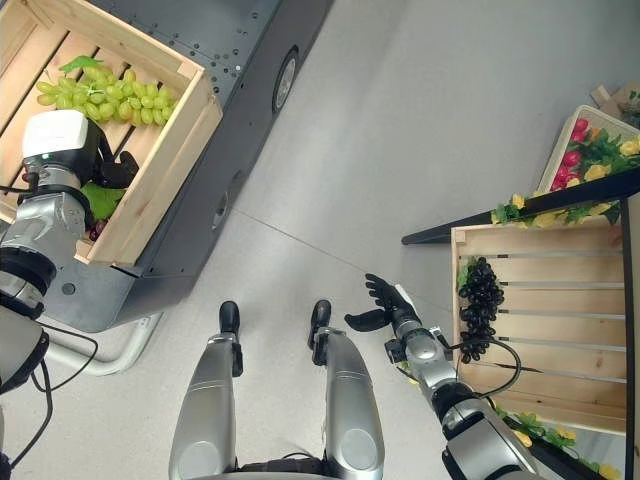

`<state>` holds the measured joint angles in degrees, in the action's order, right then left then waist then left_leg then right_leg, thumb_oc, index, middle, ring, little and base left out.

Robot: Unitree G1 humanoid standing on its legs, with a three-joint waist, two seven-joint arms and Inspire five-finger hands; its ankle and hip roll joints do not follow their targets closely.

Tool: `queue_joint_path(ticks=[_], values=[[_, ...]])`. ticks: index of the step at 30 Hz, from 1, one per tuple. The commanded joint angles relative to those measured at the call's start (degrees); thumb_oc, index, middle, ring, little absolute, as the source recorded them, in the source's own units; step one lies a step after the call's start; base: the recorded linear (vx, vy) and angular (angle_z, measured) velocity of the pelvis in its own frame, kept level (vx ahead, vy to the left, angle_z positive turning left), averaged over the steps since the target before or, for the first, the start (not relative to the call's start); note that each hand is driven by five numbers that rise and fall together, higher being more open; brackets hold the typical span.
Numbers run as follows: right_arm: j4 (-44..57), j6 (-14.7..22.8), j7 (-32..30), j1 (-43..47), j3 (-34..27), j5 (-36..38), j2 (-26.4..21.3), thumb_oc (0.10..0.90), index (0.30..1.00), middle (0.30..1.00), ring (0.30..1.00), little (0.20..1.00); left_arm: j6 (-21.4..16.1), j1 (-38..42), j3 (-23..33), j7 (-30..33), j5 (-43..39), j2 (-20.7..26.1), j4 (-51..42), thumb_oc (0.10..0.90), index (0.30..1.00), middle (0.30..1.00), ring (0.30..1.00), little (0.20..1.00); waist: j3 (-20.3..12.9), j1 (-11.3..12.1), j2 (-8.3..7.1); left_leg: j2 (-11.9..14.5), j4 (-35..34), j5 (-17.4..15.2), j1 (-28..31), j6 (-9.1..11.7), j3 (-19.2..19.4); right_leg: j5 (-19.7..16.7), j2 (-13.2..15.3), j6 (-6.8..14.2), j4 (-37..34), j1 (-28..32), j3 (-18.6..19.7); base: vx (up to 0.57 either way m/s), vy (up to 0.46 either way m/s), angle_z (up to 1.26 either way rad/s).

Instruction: Pick up the fruits from the basket on one side to the basket on the other side

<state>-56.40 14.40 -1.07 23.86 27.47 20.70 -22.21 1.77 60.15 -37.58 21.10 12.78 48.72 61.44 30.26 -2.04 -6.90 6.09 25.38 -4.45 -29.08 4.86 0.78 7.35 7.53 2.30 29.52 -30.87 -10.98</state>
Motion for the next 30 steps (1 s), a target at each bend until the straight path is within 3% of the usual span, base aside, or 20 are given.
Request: queue_joint_path(ticks=[1, 8, 18, 20, 23, 24, 25, 26, 27, 30], values=[[4.31, 4.25, -1.74, -3.93, -3.4, 0.84, -2.5, 0.8, 0.9, 0.9, 0.9, 0.9, -5.35, 1.14, 8.42, 9.5, -6.81, 3.38, -5.05, 0.4, 0.3, 0.3, 0.3, 0.3, -0.47, 0.85, 2.05, -3.33, -1.94, -0.08, 4.42, -4.2, 5.27, -3.94, -0.56, 2.15, -5.46, 5.81, 1.25, 0.02, -0.037, 0.0], [4.58, 4.7, -1.51, -5.6, -3.91, 0.08, -1.34, 0.8, 0.9, 0.9, 0.9, 0.9, -8.73, -2.27, 13.53, 14.92, -7.43, 1.01, -9.82, 0.4, 0.3, 0.3, 0.3, 0.3, -1.46, 1.14, 2.33, -3.65, -3.74, -0.18, 8.17, -4.22, 5.34, -4.0, -0.04, 2.43, -6.92, 9.11, 1.05, 0.02, -0.013, 0.01], [5.29, 4.11, -1.83, -7.43, -4.08, -0.68, -1.03, 0.8, 0.9, 0.9, 0.9, 0.9, -10.97, -4.07, 16.12, 16.4, -10.89, -0.2, -15.33, 0.4, 0.3, 0.3, 0.3, 0.3, -2.67, 1.25, 3.19, -4.25, -6.29, 0.37, 10.95, -4.3, 5.32, -4.3, 0.35, 2.37, -8.72, 11.38, 0.57, 0.02, -0.006, 0.01], [5.68, 3.92, -1.68, -7.77, -4.25, -0.79, -1.2, 0.8, 0.9, 0.9, 0.9, 0.9, -9.45, -4.12, 15.46, 15.15, -4.68, -0.16, -15.31, 0.4, 0.3, 0.3, 0.3, 0.3, -2.65, 1.23, 3.56, -4.36, -6.55, 0.16, 11.74, -4.33, 5.35, -3.96, 0.49, 2.41, -8.65, 12.01, 0.52, 0.0, 0.0, 0.0], [5.9, 3.32, -1.34, -7.23, -4.67, -1.16, -1.63, 0.8, 0.9, 0.9, 0.9, 0.9, -3.72, -3.23, 10.82, 9.8, 3.55, 0.69, -13.7, 0.4, 0.3, 0.3, 0.3, 0.3, -2.88, 1.04, 4.0, -4.59, -7.13, 0.79, 11.75, -4.22, 5.33, -4.43, 0.61, 2.35, -9.5, 12.28, 0.41, 0.02, 0.037, 0.01], [5.69, 3.15, -1.12, -6.92, -4.76, -1.07, -1.97, 0.8, 0.9, 0.9, 0.9, 0.9, -2.06, -2.38, 8.36, 8.22, 7.58, 1.5, -12.52, 0.562, 0.542, 0.542, 0.542, 0.542, -2.74, 0.98, 4.16, -4.56, -7.05, 0.62, 11.96, -4.16, 5.46, -4.17, 0.68, 2.34, -9.4, 12.51, 0.34, 0.01, 0.034, 0.02], [5.5, 3.19, -1.04, -6.77, -4.75, -1.03, -2.13, 0.8, 0.9, 0.9, 0.9, 0.9, -1.49, -1.86, 6.95, 7.23, 8.48, 2.02, -12.03, 0.632, 0.648, 0.648, 0.648, 0.648, -2.69, 0.89, 4.25, -4.55, -7.05, 0.64, 11.95, -4.15, 5.51, -4.18, 0.68, 2.33, -9.41, 12.51, 0.32, 0.0, 0.0, 0.0], [5.35, 3.19, -1.0, -6.64, -4.74, -1.03, -2.25, 0.8, 0.9, 0.9, 0.9, 0.9, -0.61, -1.48, 5.99, 5.91, 9.32, 2.39, -11.7, 0.632, 0.648, 0.648, 0.648, 0.648, -2.8, 0.8, 4.33, -4.56, -7.28, 0.93, 11.82, -4.14, 5.54, -4.45, 0.66, 2.29, -9.69, 12.41, 0.28, 0.0, 0.059, -0.01], [5.11, 2.81, -0.84, -6.19, -4.82, -1.28, -2.92, 0.8, 0.9, 0.9, 0.9, 0.9, 2.56, -0.9, 2.86, 1.62, 8.26, 3.15, -11.08, 0.8, 0.9, 0.9, 0.9, 0.9, -2.6, 0.52, 4.72, -4.62, -7.43, 1.21, 11.73, -4.1, 5.67, -4.7, 0.69, 2.29, -9.97, 12.4, 0.26, 0.0, 0.075, -0.01], [4.56, 2.4, -0.85, -5.69, -4.57, -1.59, -3.78, 0.8, 0.9, 0.9, 0.9, 0.9, 4.17, -0.29, 0.02, -0.83, 9.45, 3.65, -9.07, 0.8, 0.9, 0.9, 0.9, 0.9, -1.99, 0.15, 5.18, -4.74, -7.27, 1.36, 11.57, -4.18, 5.7, -4.8, 0.74, 2.22, -10.03, 12.35, 0.33, 0.01, 0.068, -0.02]])
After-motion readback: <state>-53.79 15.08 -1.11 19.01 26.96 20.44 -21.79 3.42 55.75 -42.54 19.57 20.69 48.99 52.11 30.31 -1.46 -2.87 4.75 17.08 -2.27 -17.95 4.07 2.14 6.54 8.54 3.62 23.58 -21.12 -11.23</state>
